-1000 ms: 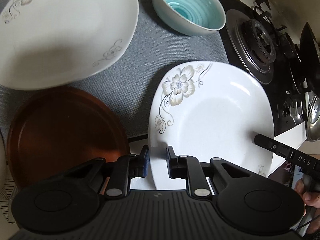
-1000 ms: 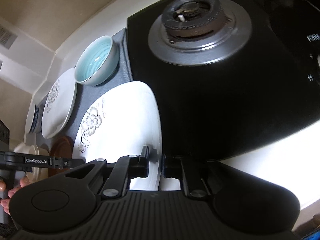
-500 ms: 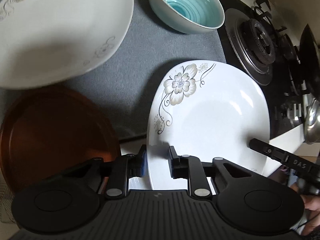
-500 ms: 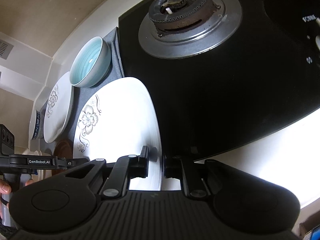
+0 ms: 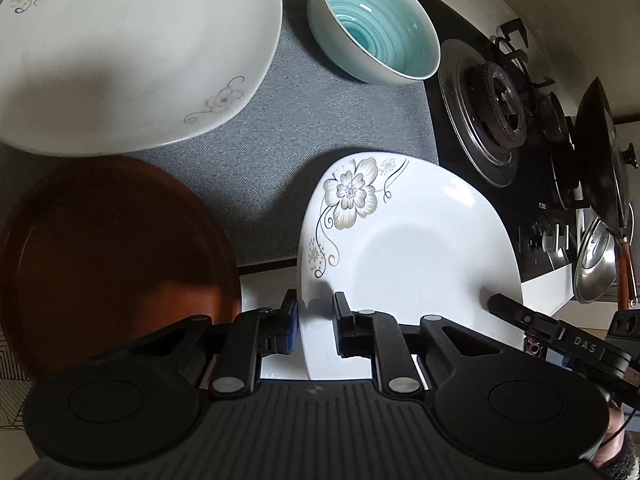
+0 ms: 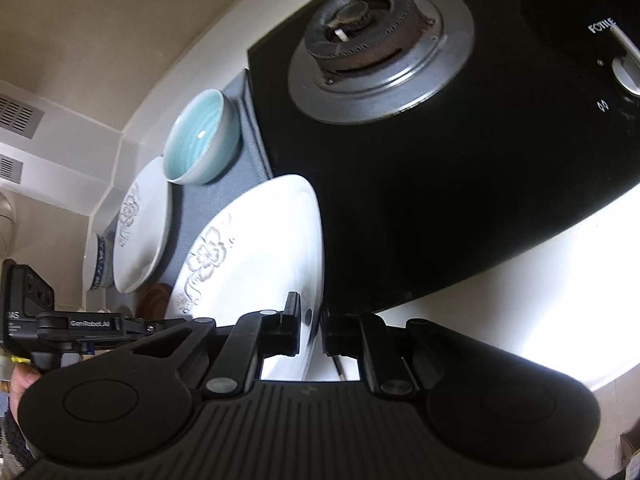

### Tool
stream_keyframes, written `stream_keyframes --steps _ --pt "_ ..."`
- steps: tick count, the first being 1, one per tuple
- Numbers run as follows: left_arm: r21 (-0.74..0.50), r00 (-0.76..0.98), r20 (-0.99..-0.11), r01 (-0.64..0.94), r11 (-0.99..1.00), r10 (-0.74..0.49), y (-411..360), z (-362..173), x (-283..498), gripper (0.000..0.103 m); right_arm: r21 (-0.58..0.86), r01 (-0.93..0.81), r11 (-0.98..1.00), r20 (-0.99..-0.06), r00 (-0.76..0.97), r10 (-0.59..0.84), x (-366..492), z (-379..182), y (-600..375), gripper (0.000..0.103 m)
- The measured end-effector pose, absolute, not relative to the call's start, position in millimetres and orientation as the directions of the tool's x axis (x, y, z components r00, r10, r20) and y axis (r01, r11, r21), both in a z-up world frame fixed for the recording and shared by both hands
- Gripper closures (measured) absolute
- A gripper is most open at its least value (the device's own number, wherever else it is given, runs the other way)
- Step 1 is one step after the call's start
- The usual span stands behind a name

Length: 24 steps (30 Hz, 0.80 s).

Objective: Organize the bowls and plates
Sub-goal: 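Lift the flower plate with both tools toward the other white plate, then lower the flower plate onto the other white flower plate with both tools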

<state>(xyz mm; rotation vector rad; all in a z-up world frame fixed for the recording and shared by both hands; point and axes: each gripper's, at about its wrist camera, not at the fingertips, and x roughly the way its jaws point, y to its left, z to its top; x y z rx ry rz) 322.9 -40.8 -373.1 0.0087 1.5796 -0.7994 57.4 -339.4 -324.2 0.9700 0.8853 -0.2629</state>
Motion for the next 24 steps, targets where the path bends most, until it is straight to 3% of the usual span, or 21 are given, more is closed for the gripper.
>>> stream_keyframes --steps 24 --pt "-0.521 -0.080 -0.844 0.359 0.775 -0.531 22.8 -316.2 360.2 0.085 0.662 0.434 0.611 -0.679 0.692 0.245 106.1 -289.5 -318.0 0.092"
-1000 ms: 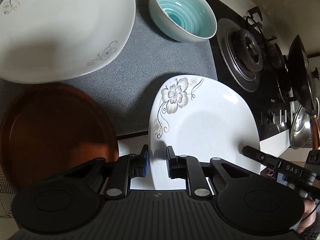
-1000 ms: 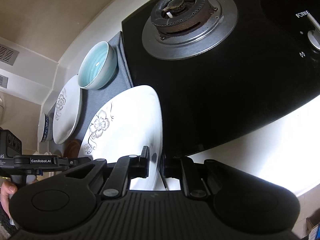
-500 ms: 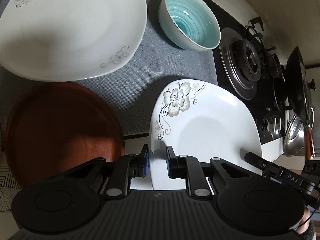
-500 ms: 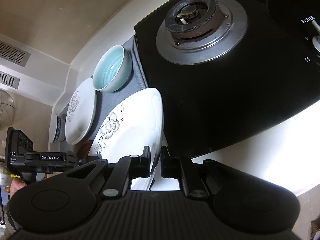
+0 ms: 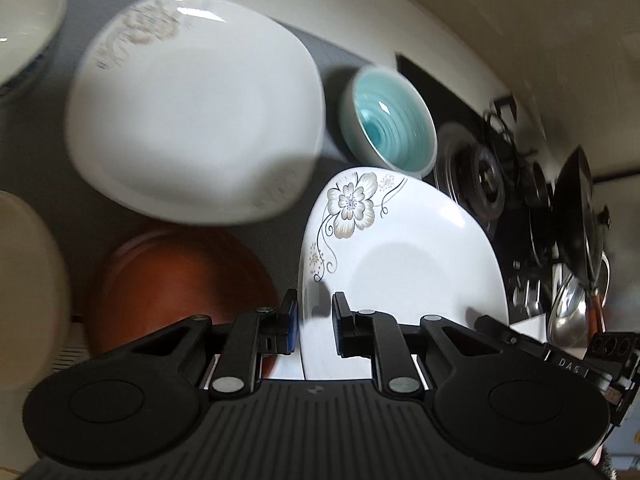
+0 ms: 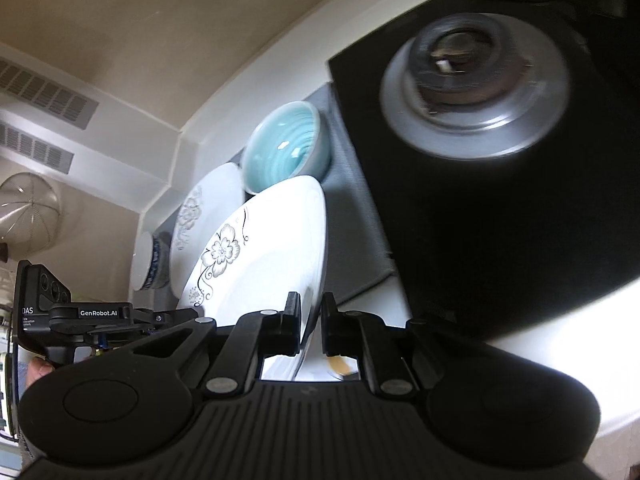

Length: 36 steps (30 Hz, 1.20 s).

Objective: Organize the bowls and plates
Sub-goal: 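Lower the flower plate onto the other white flower plate with both tools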

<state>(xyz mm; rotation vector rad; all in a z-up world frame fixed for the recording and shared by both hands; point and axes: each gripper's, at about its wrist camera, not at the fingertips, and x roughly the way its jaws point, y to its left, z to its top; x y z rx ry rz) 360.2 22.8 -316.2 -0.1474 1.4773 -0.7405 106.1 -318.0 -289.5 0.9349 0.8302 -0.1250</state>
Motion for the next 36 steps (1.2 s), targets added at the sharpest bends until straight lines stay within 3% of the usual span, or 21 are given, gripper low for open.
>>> stream_keyframes --steps 17,36 --pt "-0.435 0.055 -0.886 0.248 0.866 -0.461 93.6 -312.5 425.7 0.085 0.659 0.338 0.672 -0.693 0.618 0.370 229.3 -308.3 -275.3 0.092" --pt "-0.392 0.062 -0.910 0.195 0.899 -0.410 112.9 -330.3 449.7 0.085 0.601 0.340 0.723 -0.751 0.549 0.367 274.1 -321.4 -255.4 0.090"
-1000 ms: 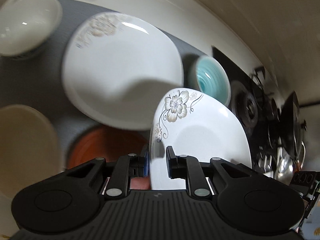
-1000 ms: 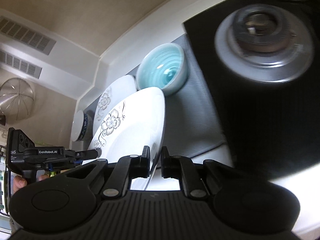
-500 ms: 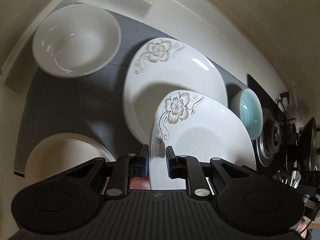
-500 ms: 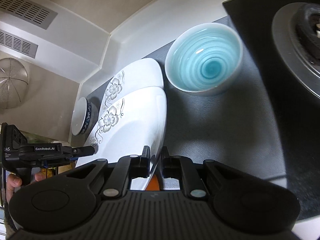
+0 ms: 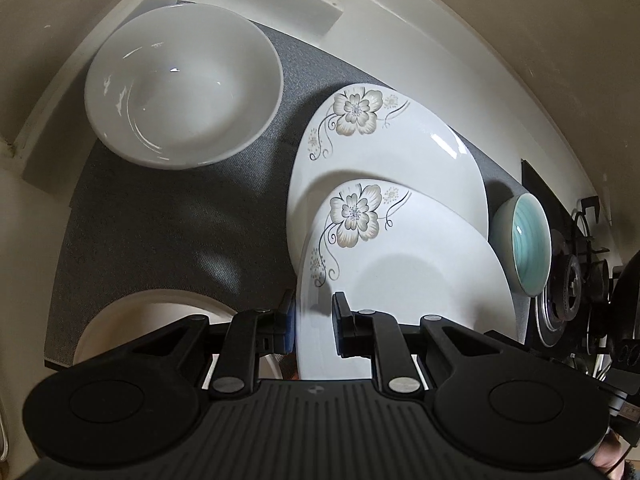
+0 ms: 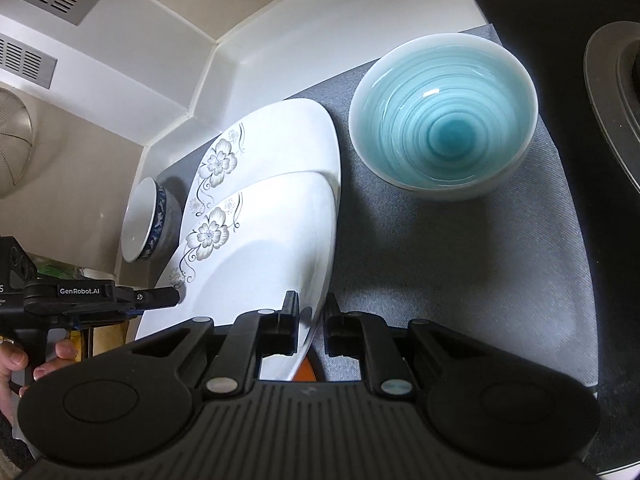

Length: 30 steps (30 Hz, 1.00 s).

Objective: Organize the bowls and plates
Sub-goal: 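Lower the flower plate onto the other white flower plate with both tools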

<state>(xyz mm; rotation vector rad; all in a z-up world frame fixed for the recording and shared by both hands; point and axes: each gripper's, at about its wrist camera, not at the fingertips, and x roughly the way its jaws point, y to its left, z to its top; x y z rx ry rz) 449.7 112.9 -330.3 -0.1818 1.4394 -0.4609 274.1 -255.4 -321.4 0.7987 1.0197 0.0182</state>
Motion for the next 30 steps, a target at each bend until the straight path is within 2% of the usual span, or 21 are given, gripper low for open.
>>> stream_keyframes --steps 14,19,30 --pt "-0.382 0.059 -0.915 0.192 0.904 -0.399 110.8 -333.4 459.7 0.085 0.524 0.360 0.772 -0.782 0.563 0.268 279.3 -316.8 -250.3 0.089" --pt "-0.405 0.047 -0.907 0.163 0.899 -0.417 118.4 -338.4 462.7 0.085 0.445 0.336 0.830 -0.794 0.577 0.193 284.3 -307.4 -237.2 0.087" --pt "-0.448 0.014 -0.891 0.147 0.882 -0.455 129.0 -337.6 442.9 0.085 0.405 0.357 0.842 -0.795 0.592 0.132 290.5 -306.7 -239.9 0.086"
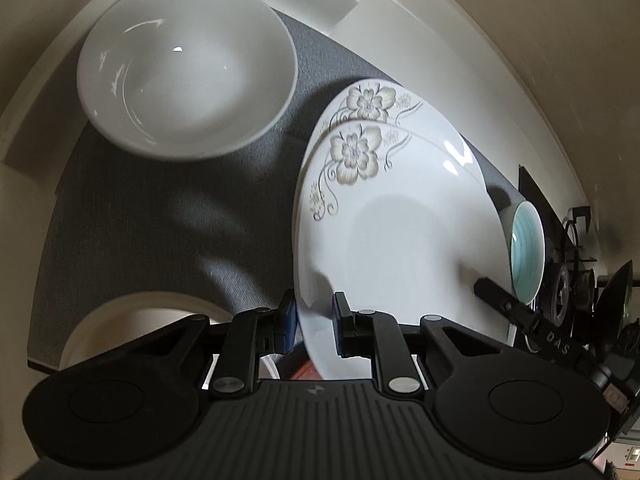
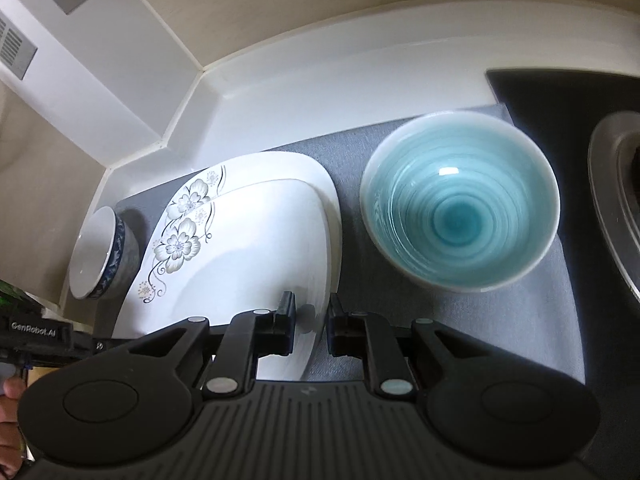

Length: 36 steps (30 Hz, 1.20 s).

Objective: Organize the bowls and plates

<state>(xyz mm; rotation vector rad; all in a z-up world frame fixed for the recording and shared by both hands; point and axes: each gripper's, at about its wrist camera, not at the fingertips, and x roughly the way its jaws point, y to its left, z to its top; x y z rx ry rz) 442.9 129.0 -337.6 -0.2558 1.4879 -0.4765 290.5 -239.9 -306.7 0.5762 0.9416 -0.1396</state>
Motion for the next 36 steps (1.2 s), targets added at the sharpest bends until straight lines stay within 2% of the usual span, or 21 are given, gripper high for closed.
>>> stream_keyframes --steps 7,13,30,32,36 --pt "-0.493 0.004 -0.867 0.149 0.857 -0.499 135.8 -336.8 427.7 0.085 0.342 0.274 0.899 -0.813 0.565 0.138 286.3 -300.1 -235.3 0.083" --pt "-0.475 0.031 -0.873 0.177 0.862 -0.487 128.9 -333.6 424.5 0.086 0.292 0.221 0.931 -0.851 0.504 0.147 291.1 -298.9 -231.8 0.079" --pt "-0.507 0.015 -0.858 0.141 0.850 -0.514 128.9 -334.0 412.4 0.086 0.416 0.288 0.863 -0.817 0.535 0.215 257.6 -296.4 -229.4 0.078" --pt "-0.508 0.010 -0.858 0.137 0.850 -0.514 129.9 -333.9 413.4 0.086 0.412 0.296 0.861 -0.818 0.538 0.206 254.7 -293.9 -228.1 0.082" --pt "-0.521 0.012 -0.850 0.131 0.843 -0.527 134.5 -333.7 413.8 0.087 0.424 0.297 0.856 -0.806 0.554 0.207 248.4 -292.2 -227.4 0.084"
